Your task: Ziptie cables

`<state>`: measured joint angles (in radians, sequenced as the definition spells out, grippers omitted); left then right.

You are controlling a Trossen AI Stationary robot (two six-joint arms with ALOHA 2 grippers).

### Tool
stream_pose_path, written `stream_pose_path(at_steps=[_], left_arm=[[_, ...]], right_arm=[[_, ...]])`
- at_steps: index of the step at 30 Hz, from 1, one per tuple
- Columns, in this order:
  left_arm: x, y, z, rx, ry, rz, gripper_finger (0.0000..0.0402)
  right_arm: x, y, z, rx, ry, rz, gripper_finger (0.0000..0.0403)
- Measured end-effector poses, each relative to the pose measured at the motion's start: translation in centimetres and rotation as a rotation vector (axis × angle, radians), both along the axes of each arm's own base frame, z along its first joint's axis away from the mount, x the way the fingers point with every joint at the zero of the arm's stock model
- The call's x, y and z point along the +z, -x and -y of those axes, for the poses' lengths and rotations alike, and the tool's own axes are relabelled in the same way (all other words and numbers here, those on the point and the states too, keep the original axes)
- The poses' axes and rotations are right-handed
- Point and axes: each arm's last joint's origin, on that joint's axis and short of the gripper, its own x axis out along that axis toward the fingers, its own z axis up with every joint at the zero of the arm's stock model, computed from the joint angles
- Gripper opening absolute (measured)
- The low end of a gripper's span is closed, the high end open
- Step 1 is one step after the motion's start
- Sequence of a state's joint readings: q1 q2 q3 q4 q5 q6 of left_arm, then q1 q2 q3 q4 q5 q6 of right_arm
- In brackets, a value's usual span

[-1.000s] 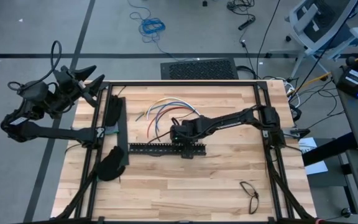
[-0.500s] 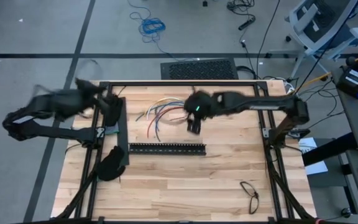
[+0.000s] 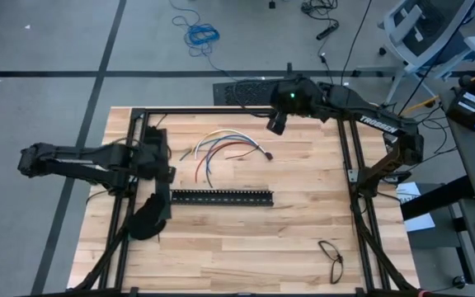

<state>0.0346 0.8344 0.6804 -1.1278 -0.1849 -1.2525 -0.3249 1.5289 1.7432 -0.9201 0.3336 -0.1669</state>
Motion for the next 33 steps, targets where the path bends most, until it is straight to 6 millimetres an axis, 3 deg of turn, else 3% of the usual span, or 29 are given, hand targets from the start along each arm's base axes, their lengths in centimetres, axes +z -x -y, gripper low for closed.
stream_pose_path(at_steps=[5,13,18,24,28,33], left_arm=[[-2.9,-1.3,0.2,0.111,0.095,0.050,0.0246],[-4.6,-1.6,0.2,0.181,0.085,-0.162,0.0246],[-5.4,-2.3,0.1,0.082,0.051,-0.229,0.0246],[-5.5,-3.3,0.1,0.074,0.052,-0.158,0.0246],[-5.4,-3.5,0.2,-0.054,0.047,-0.154,0.0246],[-5.6,-3.6,0.3,-0.089,0.088,-0.167,0.0247]], right_arm=[[-0.3,0.7,1.2,0.112,-0.016,-0.066,0.0231],[-0.3,1.2,2.5,0.173,-0.040,-0.055,0.0231],[0.0,1.2,2.9,0.156,-0.037,-0.017,0.0231],[0.2,1.0,3.1,0.153,-0.020,0.017,0.0231],[0.3,1.0,3.2,0.157,-0.009,0.016,0.0231],[0.3,1.0,3.2,0.171,0.007,0.005,0.0231]])
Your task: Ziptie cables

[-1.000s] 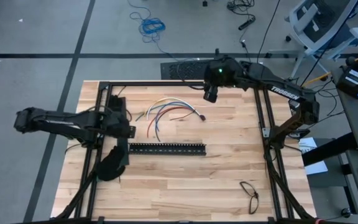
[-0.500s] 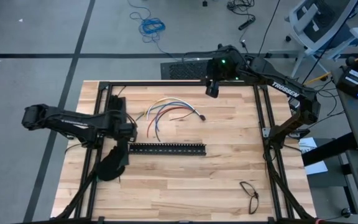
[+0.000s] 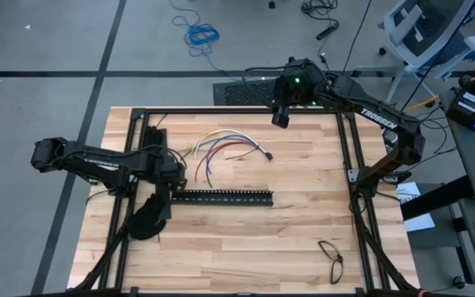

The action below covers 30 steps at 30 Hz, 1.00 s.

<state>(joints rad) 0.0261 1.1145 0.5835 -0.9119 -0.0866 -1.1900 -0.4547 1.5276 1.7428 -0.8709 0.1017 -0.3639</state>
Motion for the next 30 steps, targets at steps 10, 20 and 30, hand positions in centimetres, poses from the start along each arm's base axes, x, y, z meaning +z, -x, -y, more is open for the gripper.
stream_pose_path(at_steps=[10,20,30], left_arm=[[0.2,-1.0,0.4,-0.022,0.139,0.107,0.0302],[0.1,0.2,-0.3,0.347,-0.092,0.029,0.0308],[-2.0,1.5,0.0,0.430,-0.075,-0.107,0.0308]], right_arm=[[0.3,0.2,0.8,-0.007,0.032,0.020,0.0231],[0.5,0.9,2.4,-0.070,0.036,0.054,0.0231],[0.5,0.9,2.4,-0.086,0.021,0.065,0.0231]])
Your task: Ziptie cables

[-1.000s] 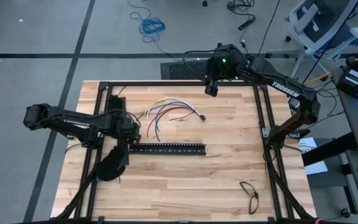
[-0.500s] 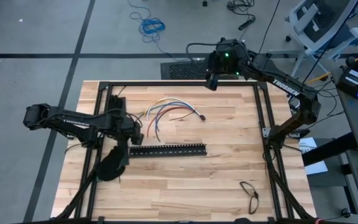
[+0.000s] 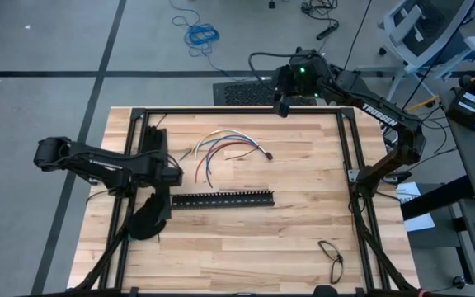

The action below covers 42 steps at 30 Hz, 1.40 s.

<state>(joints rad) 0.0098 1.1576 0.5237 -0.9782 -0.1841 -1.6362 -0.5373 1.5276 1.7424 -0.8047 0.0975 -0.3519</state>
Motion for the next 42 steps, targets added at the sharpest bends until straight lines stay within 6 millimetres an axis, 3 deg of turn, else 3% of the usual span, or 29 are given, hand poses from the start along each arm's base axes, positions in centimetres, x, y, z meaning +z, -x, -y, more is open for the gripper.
stream_pose_path(at_steps=[13,22,42], left_arm=[[-2.2,-0.7,0.2,0.024,-0.002,-0.098,0.0308],[-2.5,-1.4,-0.1,0.028,-0.109,-0.036,0.0308],[-2.4,-1.5,0.3,-0.010,-0.087,-0.044,0.0308]], right_arm=[[0.0,0.0,0.0,-0.012,-0.014,0.010,0.0231],[0.0,0.0,0.0,-0.015,-0.017,0.013,0.0231],[0.0,0.0,0.0,-0.014,-0.016,0.012,0.0231]])
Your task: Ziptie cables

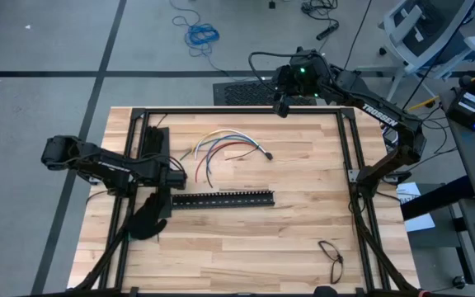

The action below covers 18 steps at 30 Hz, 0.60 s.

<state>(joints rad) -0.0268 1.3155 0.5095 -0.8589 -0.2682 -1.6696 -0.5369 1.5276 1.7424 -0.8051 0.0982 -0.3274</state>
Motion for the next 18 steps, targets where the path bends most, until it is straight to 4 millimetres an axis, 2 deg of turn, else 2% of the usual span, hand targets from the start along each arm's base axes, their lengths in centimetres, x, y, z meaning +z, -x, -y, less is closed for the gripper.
stream_pose_path(at_steps=[18], left_arm=[[-0.20,0.28,0.16,0.017,0.002,-0.007,0.0300]], right_arm=[[0.00,0.00,0.00,0.001,0.002,-0.001,0.0231]])
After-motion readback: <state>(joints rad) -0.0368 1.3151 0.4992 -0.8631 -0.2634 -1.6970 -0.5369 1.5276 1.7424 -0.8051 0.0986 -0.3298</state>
